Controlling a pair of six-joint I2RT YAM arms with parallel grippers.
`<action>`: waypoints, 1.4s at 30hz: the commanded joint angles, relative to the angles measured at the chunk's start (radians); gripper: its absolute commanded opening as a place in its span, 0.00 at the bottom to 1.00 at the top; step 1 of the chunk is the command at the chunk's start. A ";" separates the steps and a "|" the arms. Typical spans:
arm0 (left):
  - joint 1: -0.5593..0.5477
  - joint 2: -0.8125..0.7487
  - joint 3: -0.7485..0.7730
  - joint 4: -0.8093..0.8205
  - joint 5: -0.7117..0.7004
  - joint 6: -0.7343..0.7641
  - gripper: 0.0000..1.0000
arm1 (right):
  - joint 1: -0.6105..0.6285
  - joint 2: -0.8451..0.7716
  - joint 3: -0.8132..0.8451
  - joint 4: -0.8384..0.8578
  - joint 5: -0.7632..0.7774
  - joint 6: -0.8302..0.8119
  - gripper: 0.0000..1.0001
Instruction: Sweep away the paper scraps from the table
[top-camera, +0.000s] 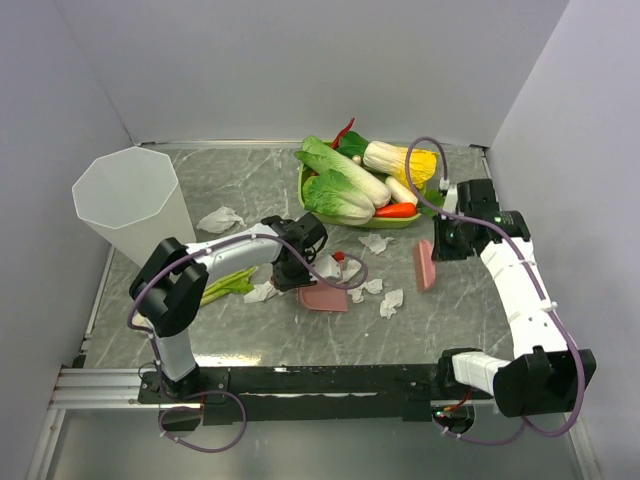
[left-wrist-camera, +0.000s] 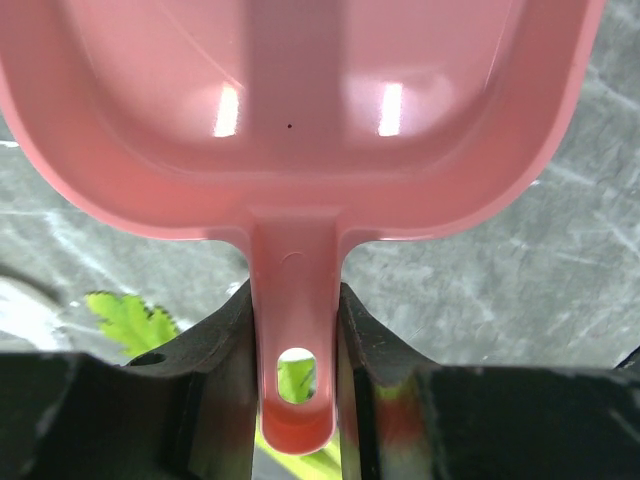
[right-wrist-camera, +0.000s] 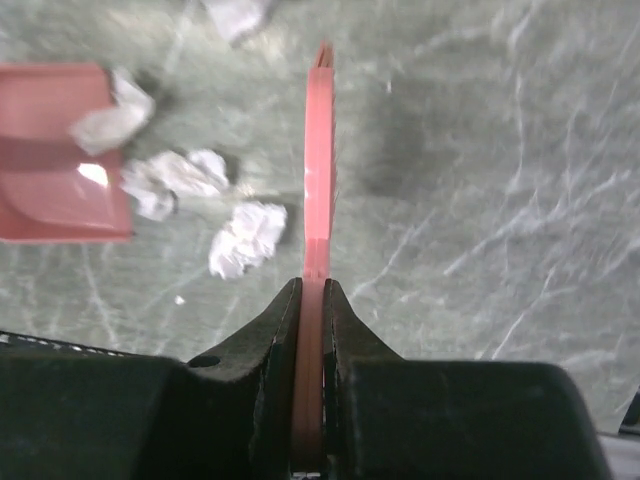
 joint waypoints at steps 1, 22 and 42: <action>-0.006 0.026 0.066 -0.073 -0.050 0.049 0.01 | -0.001 -0.015 -0.073 -0.049 0.040 0.019 0.00; -0.080 0.141 0.176 -0.042 0.046 0.038 0.01 | 0.198 0.222 0.014 0.109 -0.442 0.195 0.00; -0.023 -0.003 -0.057 0.248 0.161 -0.020 0.52 | 0.123 0.057 0.036 0.019 -0.323 0.097 0.00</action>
